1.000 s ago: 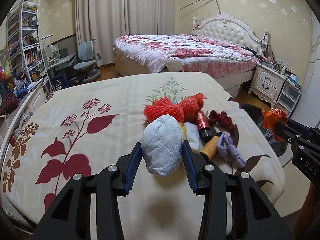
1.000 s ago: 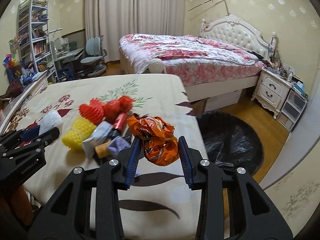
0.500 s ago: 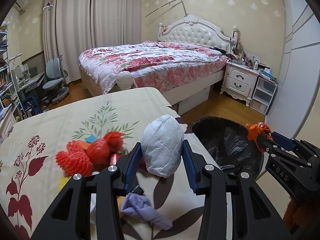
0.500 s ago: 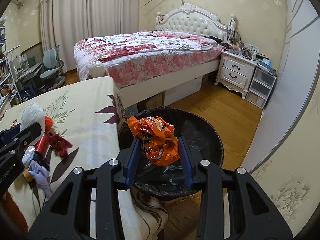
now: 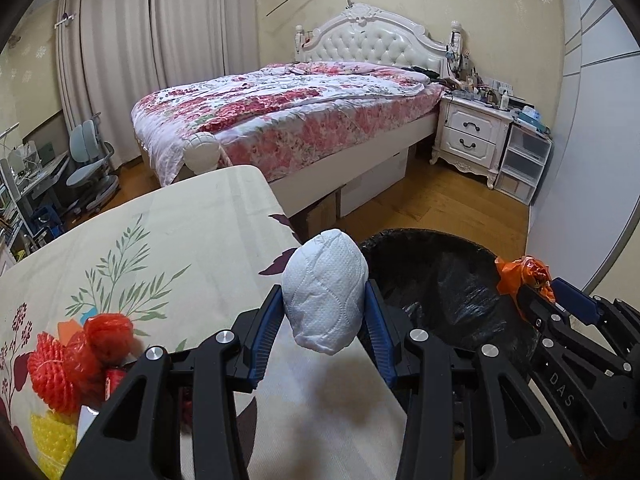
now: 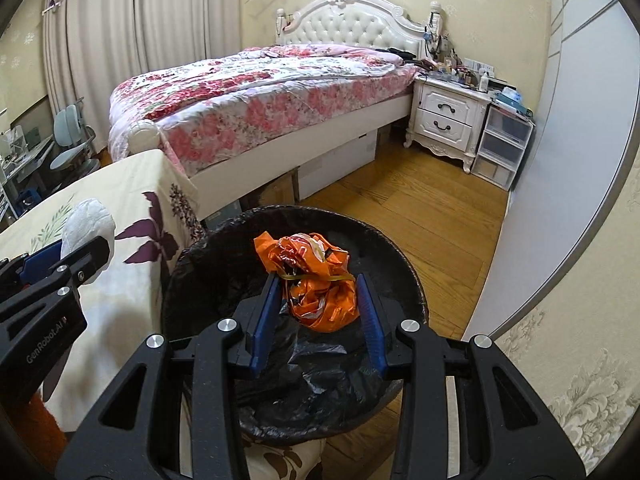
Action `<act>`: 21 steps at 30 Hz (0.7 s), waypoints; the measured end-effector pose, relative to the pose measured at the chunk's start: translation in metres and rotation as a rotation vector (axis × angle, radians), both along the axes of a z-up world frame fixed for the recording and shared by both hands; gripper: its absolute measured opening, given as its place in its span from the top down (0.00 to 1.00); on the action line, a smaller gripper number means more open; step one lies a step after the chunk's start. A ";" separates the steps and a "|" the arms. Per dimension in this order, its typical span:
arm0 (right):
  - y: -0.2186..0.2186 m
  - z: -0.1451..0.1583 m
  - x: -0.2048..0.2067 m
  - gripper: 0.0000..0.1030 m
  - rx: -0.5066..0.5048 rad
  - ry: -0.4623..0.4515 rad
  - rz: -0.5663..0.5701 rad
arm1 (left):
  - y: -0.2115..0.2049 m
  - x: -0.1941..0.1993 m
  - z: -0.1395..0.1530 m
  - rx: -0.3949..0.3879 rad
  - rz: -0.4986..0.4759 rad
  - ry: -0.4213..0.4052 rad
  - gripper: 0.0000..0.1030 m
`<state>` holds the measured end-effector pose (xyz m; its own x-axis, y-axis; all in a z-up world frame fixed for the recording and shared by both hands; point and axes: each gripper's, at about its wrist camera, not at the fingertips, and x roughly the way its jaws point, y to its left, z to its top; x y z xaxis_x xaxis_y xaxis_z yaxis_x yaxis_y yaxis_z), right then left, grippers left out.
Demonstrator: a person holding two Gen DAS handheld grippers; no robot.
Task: Collect trash
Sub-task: 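Carry the white ball and orange wrapper over the black trash bin with both grippers, then open both grippers to drop the white ball and orange wrapper into the bin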
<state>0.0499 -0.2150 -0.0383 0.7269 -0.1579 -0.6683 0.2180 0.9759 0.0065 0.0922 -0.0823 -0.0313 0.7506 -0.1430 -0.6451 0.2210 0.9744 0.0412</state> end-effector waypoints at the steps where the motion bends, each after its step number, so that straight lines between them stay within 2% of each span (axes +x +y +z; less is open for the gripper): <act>1: -0.004 -0.001 0.003 0.64 0.009 0.002 -0.004 | -0.002 0.002 0.000 0.003 -0.001 0.001 0.58; 9: -0.019 -0.010 0.015 0.63 0.033 0.019 -0.030 | -0.020 0.020 -0.011 0.021 -0.014 0.040 0.58; 14: -0.022 -0.013 0.019 0.63 0.033 0.030 -0.026 | -0.022 0.025 -0.016 0.038 -0.014 0.056 0.54; 21: -0.026 -0.015 0.019 0.61 0.038 0.032 -0.033 | -0.021 0.025 -0.016 0.034 0.005 0.054 0.25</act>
